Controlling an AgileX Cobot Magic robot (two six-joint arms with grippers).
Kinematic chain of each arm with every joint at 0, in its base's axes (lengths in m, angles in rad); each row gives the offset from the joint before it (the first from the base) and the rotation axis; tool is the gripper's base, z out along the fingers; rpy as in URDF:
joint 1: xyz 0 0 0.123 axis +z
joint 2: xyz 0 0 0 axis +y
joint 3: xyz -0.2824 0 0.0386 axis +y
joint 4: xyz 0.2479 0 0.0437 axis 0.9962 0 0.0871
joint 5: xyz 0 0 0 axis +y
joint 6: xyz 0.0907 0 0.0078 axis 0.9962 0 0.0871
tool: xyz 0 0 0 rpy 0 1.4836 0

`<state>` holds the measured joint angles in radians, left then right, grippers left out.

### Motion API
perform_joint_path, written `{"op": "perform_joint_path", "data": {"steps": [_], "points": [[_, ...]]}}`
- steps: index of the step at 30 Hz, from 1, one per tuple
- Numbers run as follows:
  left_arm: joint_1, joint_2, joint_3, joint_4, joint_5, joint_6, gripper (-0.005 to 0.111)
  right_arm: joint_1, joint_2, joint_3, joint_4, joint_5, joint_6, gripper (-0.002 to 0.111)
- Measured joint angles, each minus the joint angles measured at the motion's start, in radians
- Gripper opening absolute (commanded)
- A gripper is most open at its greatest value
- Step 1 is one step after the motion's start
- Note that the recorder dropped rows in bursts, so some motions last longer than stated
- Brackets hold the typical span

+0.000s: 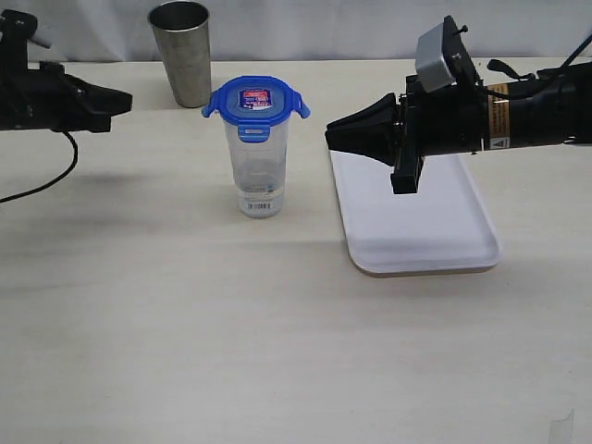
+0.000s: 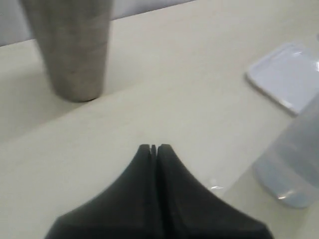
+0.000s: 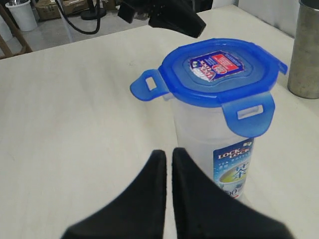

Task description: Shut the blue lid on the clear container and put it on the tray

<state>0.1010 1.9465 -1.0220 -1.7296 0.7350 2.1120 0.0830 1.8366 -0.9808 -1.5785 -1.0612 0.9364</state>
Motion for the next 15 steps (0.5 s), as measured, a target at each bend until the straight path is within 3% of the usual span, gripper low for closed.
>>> {"op": "perform_joint_path", "data": {"steps": [4, 7, 15], "points": [[-0.065, -0.139, 0.032, -0.002, -0.456, -0.012, 0.000, 0.000, 0.000, 0.000, 0.000, 0.000, 0.000, 0.004], [-0.103, -0.187, 0.046, -0.002, -0.672, -0.043, 0.000, 0.000, 0.000, 0.000, 0.000, 0.000, 0.000, 0.004], [-0.115, -0.212, 0.066, -0.002, -0.760, -0.128, 0.000, 0.000, 0.000, 0.000, 0.000, 0.001, 0.000, 0.004]]}}
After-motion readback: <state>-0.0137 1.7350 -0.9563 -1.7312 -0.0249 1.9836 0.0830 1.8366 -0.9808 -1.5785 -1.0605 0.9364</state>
